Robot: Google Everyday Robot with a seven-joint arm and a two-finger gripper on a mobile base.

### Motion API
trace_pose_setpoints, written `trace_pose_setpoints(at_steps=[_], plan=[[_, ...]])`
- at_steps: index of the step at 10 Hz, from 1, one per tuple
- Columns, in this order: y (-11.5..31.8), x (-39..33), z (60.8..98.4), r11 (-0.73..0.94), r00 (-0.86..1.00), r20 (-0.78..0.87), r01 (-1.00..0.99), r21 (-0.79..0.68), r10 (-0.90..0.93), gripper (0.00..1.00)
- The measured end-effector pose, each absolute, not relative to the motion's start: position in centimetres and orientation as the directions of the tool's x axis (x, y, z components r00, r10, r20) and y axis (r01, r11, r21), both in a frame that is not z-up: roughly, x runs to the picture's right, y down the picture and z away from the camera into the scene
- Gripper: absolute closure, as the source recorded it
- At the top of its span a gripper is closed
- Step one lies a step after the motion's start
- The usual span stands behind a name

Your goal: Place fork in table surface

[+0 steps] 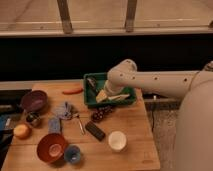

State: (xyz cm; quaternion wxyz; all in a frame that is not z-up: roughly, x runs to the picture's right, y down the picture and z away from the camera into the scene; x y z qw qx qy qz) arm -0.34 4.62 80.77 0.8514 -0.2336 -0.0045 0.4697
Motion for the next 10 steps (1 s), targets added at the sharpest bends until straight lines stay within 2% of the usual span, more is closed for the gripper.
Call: trace_pose_setpoints(at_steps=[10], plan=[[5.15, -0.93, 80.40, 0.480, 0.597, -0.199, -0.768, -0.425, 0.777, 0.20]])
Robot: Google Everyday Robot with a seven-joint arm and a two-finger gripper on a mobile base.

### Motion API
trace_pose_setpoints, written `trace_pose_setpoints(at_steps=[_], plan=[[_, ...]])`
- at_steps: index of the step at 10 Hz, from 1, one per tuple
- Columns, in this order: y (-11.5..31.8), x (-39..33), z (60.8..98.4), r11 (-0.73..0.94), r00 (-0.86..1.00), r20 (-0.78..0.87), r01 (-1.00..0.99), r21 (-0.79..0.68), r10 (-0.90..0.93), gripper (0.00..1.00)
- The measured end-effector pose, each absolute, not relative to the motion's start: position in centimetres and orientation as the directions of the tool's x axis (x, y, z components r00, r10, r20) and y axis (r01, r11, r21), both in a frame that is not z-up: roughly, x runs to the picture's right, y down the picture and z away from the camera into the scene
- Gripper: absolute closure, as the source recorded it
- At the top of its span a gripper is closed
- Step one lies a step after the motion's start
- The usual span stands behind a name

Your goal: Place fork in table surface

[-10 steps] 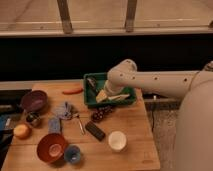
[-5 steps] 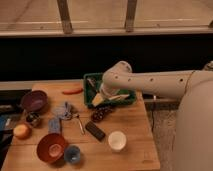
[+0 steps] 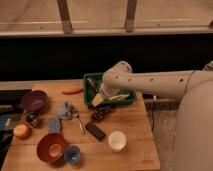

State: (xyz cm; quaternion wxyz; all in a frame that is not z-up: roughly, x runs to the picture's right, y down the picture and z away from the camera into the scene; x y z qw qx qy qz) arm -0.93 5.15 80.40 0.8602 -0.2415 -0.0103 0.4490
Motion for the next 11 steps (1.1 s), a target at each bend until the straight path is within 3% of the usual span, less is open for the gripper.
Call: trace_pose_setpoints(at_steps=[7, 11], plan=[[10.1, -15.8, 74.7, 0.720, 0.850, 0.032, -0.425, -0.549, 0.526, 0.20], [10.2, -15.8, 74.6, 0.718, 0.850, 0.030, -0.424, -0.552, 0.526, 0.20]])
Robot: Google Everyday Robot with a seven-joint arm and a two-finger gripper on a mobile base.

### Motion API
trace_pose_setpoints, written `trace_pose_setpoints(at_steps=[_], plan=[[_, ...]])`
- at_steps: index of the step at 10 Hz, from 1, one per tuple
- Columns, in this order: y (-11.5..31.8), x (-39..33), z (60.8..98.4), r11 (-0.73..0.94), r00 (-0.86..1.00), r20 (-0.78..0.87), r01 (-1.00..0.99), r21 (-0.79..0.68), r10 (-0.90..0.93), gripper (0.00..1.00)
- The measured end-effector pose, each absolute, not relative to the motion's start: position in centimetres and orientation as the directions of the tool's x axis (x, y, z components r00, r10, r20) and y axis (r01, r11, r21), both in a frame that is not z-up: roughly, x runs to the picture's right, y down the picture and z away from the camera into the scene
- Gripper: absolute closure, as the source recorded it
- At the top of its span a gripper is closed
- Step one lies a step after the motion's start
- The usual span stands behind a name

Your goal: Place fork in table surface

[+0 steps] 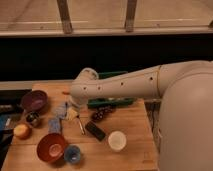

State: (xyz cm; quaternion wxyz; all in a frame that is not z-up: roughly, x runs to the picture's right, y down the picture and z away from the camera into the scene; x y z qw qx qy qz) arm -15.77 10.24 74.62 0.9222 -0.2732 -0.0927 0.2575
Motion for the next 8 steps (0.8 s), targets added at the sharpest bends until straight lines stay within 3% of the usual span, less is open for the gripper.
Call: trace_pose_setpoints(at_steps=[8], plan=[[16.6, -20.4, 75.7, 0.675, 0.909, 0.018, -0.295, -0.676, 0.416, 0.20]])
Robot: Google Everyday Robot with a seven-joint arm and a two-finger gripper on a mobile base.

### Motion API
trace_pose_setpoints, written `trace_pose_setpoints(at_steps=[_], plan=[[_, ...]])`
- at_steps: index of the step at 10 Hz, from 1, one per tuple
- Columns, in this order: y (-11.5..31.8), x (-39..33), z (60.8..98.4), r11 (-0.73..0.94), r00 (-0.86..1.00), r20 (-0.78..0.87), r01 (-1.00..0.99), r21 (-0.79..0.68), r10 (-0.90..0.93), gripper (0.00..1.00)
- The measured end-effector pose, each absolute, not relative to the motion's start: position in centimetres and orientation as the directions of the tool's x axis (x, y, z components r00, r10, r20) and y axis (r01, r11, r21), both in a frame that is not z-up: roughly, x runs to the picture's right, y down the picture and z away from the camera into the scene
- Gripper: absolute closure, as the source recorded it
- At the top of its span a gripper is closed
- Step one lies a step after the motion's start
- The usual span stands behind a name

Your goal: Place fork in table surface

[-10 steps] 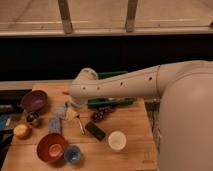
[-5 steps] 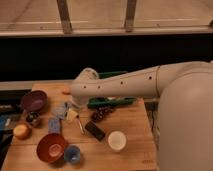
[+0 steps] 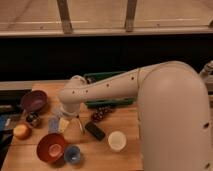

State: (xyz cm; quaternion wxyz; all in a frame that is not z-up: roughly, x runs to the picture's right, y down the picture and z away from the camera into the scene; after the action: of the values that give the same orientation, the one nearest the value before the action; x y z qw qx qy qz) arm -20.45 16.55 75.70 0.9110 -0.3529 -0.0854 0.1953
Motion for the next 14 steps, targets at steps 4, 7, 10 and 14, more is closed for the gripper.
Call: trace_pose_setpoints(at_steps=[4, 7, 10, 14], plan=[[18.2, -20.3, 78.2, 0.631, 0.909, -0.063, -0.335, -0.700, 0.413, 0.20], [18.2, -17.9, 79.9, 0.556, 0.814, -0.230, -0.543, -0.629, 0.534, 0.20], [17.6, -15.8, 80.5, 0.541, 0.760, -0.290, -0.628, -0.560, 0.582, 0.20], [17.7, -16.7, 82.2, 0.521, 0.748, -0.302, -0.640, -0.565, 0.591, 0.20]])
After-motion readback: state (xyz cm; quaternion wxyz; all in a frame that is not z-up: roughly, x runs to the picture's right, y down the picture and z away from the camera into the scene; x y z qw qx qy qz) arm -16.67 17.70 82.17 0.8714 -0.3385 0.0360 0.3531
